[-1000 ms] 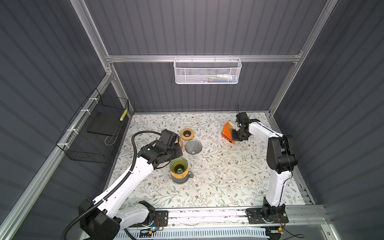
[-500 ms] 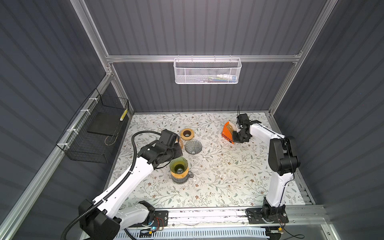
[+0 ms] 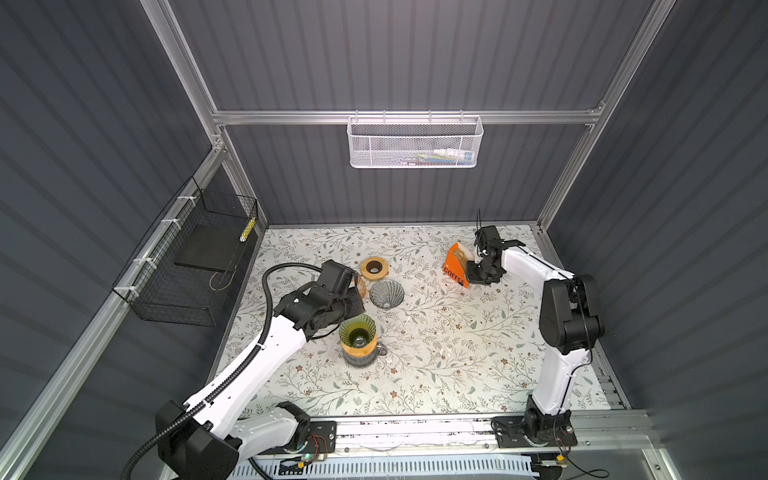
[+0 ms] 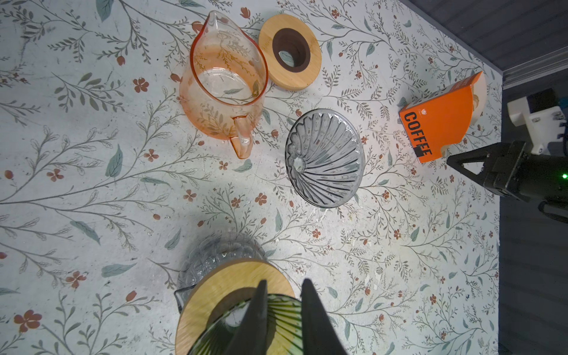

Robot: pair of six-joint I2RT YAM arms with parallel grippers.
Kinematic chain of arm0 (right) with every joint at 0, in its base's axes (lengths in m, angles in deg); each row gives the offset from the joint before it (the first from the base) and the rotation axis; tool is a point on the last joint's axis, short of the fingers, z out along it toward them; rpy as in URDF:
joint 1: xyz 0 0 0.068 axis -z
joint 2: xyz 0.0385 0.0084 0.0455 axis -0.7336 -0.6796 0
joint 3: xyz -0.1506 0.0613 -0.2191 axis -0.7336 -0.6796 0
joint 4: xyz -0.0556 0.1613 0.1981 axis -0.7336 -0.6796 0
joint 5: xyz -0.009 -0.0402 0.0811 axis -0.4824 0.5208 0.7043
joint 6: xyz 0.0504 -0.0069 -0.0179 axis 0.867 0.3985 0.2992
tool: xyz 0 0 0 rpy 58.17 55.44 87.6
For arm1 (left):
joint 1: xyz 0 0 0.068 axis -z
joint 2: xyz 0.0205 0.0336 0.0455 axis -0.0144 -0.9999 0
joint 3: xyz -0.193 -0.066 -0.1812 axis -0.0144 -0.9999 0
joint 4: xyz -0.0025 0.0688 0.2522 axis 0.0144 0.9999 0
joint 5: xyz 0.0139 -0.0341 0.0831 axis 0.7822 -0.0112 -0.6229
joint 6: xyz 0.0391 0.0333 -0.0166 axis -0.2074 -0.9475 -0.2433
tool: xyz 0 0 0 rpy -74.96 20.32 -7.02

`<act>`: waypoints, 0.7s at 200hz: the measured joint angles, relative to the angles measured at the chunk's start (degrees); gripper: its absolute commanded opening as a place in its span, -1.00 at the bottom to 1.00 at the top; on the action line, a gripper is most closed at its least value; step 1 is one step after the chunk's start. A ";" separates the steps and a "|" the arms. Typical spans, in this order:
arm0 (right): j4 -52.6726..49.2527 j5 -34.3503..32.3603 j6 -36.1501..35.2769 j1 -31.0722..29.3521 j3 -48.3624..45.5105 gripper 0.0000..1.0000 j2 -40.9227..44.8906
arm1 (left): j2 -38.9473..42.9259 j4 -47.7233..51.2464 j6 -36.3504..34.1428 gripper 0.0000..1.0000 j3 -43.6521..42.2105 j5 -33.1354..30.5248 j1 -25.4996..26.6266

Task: Place the coffee filter in the dripper

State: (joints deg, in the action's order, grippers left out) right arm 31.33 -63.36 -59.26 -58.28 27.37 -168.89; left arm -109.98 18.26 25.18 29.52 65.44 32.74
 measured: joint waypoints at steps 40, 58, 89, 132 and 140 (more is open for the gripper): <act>0.02 0.04 0.02 -0.07 2.71 -0.57 -2.01 | 0.00 0.00 0.00 -0.57 0.00 0.00 0.00; 0.09 0.04 0.02 -0.07 3.37 -0.57 -3.04 | -0.02 0.00 0.00 -0.57 0.00 0.00 0.00; -0.04 0.04 0.04 -0.07 3.41 -0.58 -4.17 | -0.15 -0.02 0.00 -0.57 0.00 0.00 0.00; -0.02 0.02 0.02 -0.07 3.43 -0.58 -4.50 | -0.46 -0.02 0.00 -0.57 0.00 0.00 0.00; -0.04 0.02 0.02 -0.07 3.45 -0.58 -4.50 | -0.48 0.00 0.00 -0.57 0.00 0.00 0.00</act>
State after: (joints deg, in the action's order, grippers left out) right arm 31.28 -63.33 -59.24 -58.35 30.82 -173.39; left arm -110.46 18.26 25.18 29.52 65.44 32.74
